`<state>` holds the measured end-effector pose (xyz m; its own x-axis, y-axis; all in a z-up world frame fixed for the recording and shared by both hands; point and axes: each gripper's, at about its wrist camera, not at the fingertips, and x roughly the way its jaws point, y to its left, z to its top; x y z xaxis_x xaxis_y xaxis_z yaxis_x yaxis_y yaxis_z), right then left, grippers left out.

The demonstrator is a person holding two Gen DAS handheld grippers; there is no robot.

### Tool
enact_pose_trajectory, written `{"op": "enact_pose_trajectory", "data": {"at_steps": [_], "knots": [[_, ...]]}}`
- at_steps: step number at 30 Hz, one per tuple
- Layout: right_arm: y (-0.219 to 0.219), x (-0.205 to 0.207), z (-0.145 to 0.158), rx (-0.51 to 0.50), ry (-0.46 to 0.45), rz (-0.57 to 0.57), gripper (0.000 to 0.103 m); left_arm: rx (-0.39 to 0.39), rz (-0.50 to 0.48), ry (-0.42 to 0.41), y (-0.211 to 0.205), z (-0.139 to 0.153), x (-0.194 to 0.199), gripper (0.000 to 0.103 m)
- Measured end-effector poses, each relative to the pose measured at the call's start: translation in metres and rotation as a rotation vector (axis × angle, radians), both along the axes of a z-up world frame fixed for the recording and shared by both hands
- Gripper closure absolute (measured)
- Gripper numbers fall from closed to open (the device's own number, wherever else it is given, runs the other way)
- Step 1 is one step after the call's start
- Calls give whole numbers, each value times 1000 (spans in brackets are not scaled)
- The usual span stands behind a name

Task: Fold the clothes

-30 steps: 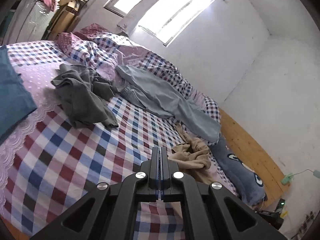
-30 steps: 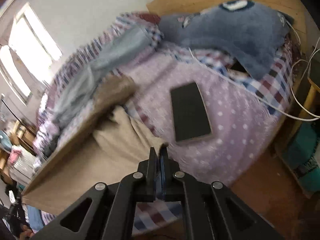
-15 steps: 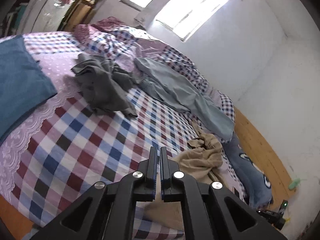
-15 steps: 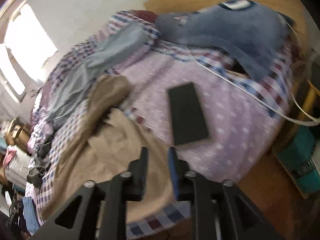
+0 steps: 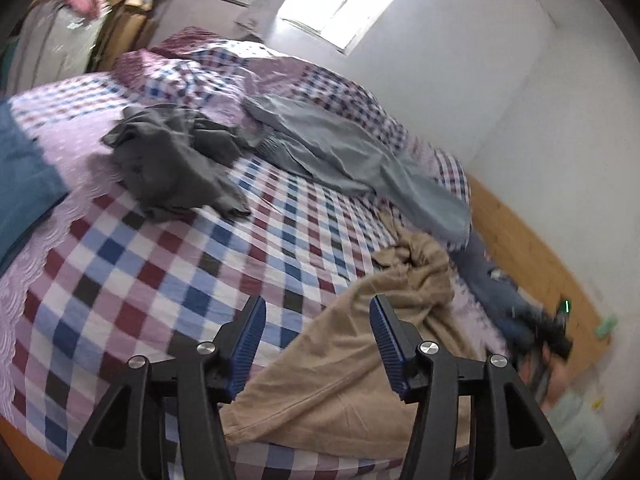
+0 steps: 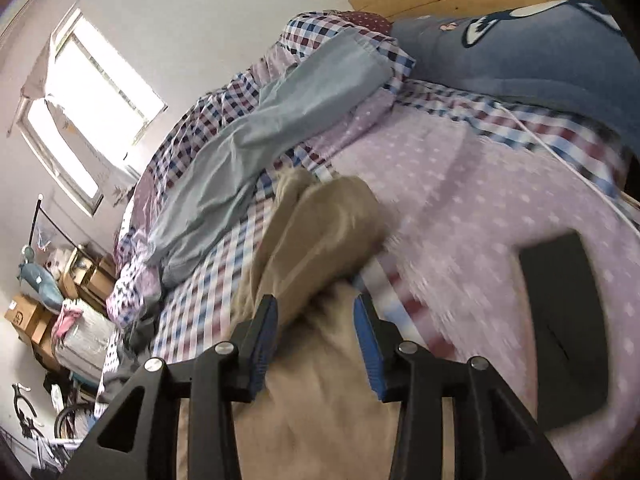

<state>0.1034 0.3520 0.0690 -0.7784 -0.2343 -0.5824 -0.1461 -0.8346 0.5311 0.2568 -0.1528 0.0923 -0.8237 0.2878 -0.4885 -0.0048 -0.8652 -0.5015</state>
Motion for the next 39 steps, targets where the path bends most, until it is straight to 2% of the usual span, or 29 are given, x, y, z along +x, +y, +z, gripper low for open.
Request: {"op": "enact_pose_trajectory", "data": {"at_steps": [4, 8, 11, 15, 18, 20, 24, 28, 30, 31, 33, 34, 37, 39], "knots": [[1, -41, -12, 3, 3, -1, 60, -90, -66, -1, 34, 0, -15, 44], [7, -58, -35, -83, -32, -16, 60, -246, -148, 19, 83, -1, -34, 37], [-6, -78, -46, -84, -84, 31, 60, -347, -227, 35, 126, -6, -54, 34], [-17, -93, -48, -65, -95, 84, 60, -360, -322, 50, 167, -9, -82, 34], [-9, -98, -56, -132, -107, 89, 60, -362, -356, 81, 189, -10, -99, 34], [2, -103, -66, -226, -117, 84, 60, -362, -373, 98, 200, -10, -111, 34], [17, -112, -83, -326, -136, 40, 60, -361, -392, 131, 217, -10, -134, 34], [14, -125, -92, -322, -142, 18, 60, -335, -394, 150, 221, -10, -154, 34], [6, -131, -89, -277, -115, 18, 63, -305, -377, 138, 211, -11, -161, 34], [1, -134, -85, -245, -99, 24, 76, -289, -369, 132, 206, -12, -164, 34], [-18, -138, -69, -123, -65, 42, 94, -204, -321, 116, 183, -10, -171, 34], [-31, -138, -58, -45, -37, 49, 95, -159, -296, 108, 171, -9, -175, 34], [-105, -129, -15, 170, 147, 242, 96, -37, -208, 93, 130, -7, -186, 34], [-159, -121, -5, 337, 196, 367, 96, 36, -145, 87, 99, -8, -192, 34]]}}
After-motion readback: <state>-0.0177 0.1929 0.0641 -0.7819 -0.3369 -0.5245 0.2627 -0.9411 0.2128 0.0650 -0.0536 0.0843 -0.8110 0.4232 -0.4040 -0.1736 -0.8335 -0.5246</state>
